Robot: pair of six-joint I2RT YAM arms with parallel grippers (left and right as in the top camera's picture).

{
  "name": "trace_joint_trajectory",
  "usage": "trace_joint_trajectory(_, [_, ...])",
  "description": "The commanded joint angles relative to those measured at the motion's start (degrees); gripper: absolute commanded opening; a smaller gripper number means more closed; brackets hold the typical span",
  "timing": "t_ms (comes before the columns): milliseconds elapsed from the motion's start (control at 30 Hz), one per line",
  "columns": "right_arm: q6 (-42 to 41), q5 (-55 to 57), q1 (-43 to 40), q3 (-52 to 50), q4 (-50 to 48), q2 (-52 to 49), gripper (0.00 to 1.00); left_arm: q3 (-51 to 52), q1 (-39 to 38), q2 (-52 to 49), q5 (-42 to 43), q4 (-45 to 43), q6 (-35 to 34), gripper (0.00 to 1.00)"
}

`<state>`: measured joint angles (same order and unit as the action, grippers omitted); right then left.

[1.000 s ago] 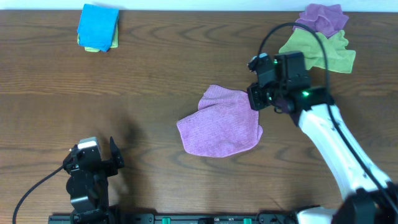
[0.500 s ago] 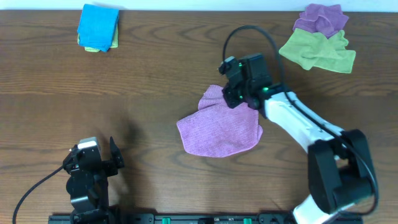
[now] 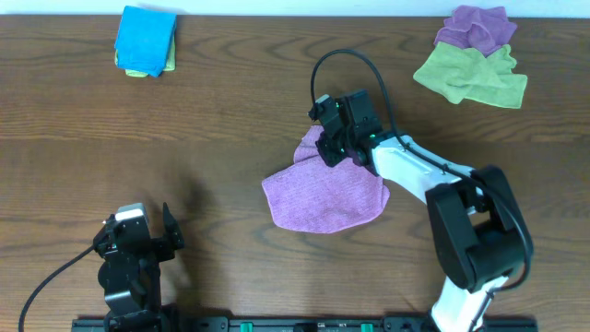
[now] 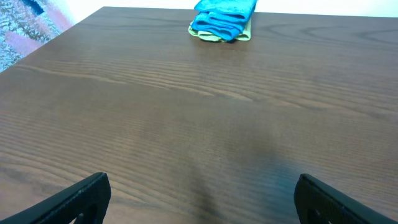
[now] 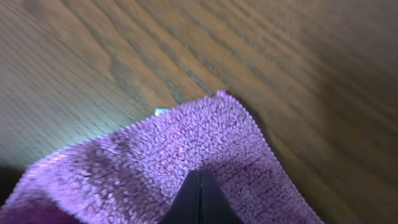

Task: Fold the cloth
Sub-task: 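Pull the purple cloth down toward the front with the right gripper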

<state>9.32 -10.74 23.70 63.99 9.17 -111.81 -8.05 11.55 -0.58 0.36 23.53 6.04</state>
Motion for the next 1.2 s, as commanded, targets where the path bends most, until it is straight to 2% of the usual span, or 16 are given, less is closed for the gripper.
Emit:
trace_joint_trajectory(0, [0.61, 0.26, 0.50, -0.07, -0.55, -2.03, 0.01, 1.14, 0.22, 0.33, -0.83, 0.22, 0.35, 0.95])
trace_joint_trajectory(100, [0.61, 1.57, 0.48, -0.07, -0.83, -3.65, 0.01, 1.14, 0.22, 0.33, -0.83, 0.22, 0.35, 0.96])
trace_joint_trajectory(267, [0.59, 10.14, 0.07, -0.02, -1.05, -5.42, 0.01, 1.14, 0.22, 0.33, -0.83, 0.22, 0.35, 0.95])
trace_joint_trajectory(467, [-1.16, 16.41, -3.26, -0.02, -1.05, -6.29, 0.01, 1.14, 0.22, 0.33, -0.81, 0.22, 0.35, 0.95])
trace_joint_trajectory(867, [-7.17, 16.28, -15.50, 0.04, -1.14, -6.29, 0.01, 1.14, 0.22, 0.33, -0.81, 0.22, 0.35, 0.95])
trace_joint_trajectory(1067, [-7.23, 16.33, -16.76, 0.11, -2.99, -6.29, 0.01, 1.14, 0.22, 0.33, -0.83, 0.22, 0.35, 0.95])
trace_joint_trajectory(1167, [-10.19, 16.28, -16.76, 0.26, -4.85, -6.29, 0.01, 1.14, 0.22, 0.33, -0.81, 0.22, 0.35, 0.95])
